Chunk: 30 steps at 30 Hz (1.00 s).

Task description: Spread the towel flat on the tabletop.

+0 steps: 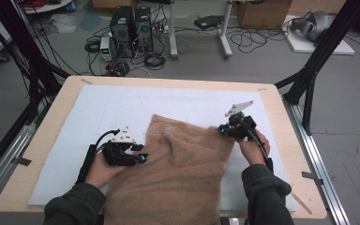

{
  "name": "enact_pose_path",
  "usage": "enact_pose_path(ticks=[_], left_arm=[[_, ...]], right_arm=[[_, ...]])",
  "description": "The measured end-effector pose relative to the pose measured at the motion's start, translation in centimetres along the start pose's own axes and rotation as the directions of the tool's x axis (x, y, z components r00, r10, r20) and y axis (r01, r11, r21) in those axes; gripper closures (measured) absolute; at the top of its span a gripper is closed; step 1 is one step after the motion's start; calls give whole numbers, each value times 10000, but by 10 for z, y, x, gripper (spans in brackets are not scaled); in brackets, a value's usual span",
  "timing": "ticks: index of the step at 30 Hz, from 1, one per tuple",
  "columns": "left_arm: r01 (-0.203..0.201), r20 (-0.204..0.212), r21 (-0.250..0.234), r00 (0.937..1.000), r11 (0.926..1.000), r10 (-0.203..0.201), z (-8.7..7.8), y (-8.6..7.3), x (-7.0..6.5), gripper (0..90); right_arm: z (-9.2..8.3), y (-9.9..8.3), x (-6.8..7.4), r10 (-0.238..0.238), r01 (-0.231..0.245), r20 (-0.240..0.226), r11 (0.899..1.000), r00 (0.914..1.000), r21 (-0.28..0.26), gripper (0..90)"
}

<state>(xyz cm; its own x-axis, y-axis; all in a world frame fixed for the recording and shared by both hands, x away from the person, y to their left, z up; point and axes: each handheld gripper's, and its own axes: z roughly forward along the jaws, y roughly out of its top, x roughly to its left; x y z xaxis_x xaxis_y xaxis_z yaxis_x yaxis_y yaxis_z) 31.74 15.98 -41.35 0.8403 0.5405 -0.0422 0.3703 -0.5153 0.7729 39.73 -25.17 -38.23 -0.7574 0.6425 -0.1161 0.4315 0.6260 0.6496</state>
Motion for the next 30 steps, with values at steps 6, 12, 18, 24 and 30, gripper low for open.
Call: enact_pose_path(ticks=[6, 12, 18, 24, 30], left_arm=[[531, 152, -548, 9985, 9971, -524, -8, -2, 11, 598], [1125, -14, -842, 9936, 9901, -1130, -2, 3, 30, 705], [1263, -556, -496, 9901, 9907, -1290, 23, 22, 48, 720], [1491, -1246, 417, 9819, 9879, -1429, 53, 29, 60, 559], [1138, -1334, 831, 9858, 9900, -1021, 66, 25, 60, 704]], right_arm=[[-6, -3, -12, 836, -836, -20, 9953, 9965, -489, 627], [-2, -29, 20, 278, -325, -1121, 9987, 9933, -403, 609], [2, -52, 35, 173, -252, -1620, 9986, 9866, -466, 595], [7, -60, 27, 543, -616, -1639, 9973, 9850, -396, 559], [21, -58, 23, 638, -688, -1707, 9974, 9833, -232, 657]])
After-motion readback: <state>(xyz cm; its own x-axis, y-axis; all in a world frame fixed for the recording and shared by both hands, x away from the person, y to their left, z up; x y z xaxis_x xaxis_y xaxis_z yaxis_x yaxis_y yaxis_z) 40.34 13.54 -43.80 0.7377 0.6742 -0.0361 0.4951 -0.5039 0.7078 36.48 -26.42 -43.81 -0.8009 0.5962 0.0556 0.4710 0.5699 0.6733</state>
